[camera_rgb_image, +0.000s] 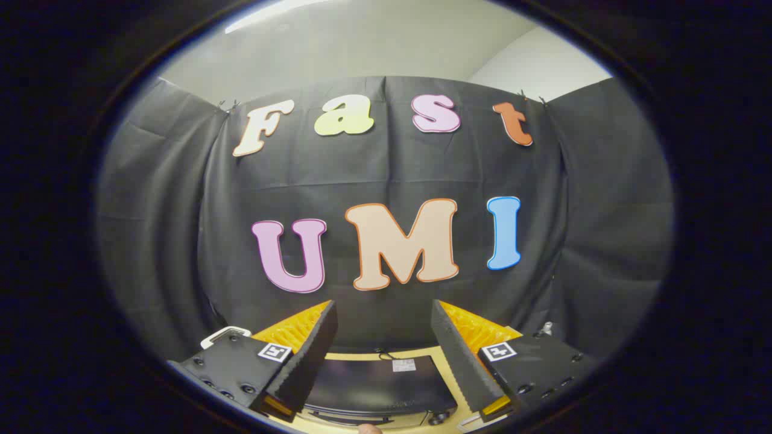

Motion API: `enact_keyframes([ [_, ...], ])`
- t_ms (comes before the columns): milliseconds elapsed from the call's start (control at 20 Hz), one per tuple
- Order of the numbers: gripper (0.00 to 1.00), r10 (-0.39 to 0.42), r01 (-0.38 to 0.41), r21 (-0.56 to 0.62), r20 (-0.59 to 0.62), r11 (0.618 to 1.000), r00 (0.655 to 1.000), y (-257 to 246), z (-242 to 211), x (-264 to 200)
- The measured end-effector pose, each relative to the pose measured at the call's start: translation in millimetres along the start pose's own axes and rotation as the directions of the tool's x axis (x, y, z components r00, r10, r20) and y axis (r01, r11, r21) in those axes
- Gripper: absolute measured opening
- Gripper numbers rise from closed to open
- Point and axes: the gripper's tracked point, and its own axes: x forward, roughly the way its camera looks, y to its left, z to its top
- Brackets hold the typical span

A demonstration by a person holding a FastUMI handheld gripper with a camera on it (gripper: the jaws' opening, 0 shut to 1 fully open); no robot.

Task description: Open the toaster oven, put the food inside, and close the toaster oven door.

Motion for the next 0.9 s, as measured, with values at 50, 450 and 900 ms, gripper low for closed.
enact_keyframes([
  [50, 0.98, 0.009, -0.009, -0.001, -0.002, 1.0, 1.0, 0.8, -3.0, -1.2],
  [450, 0.98, -0.036, 0.032, -0.057, -0.073, 0.998, 0.997, -5.2, -40.1, -17.5],
  [900, 0.99, 0.002, -0.004, -0.023, -0.065, 1.0, 0.998, 32.5, -71.0, -7.3],
])
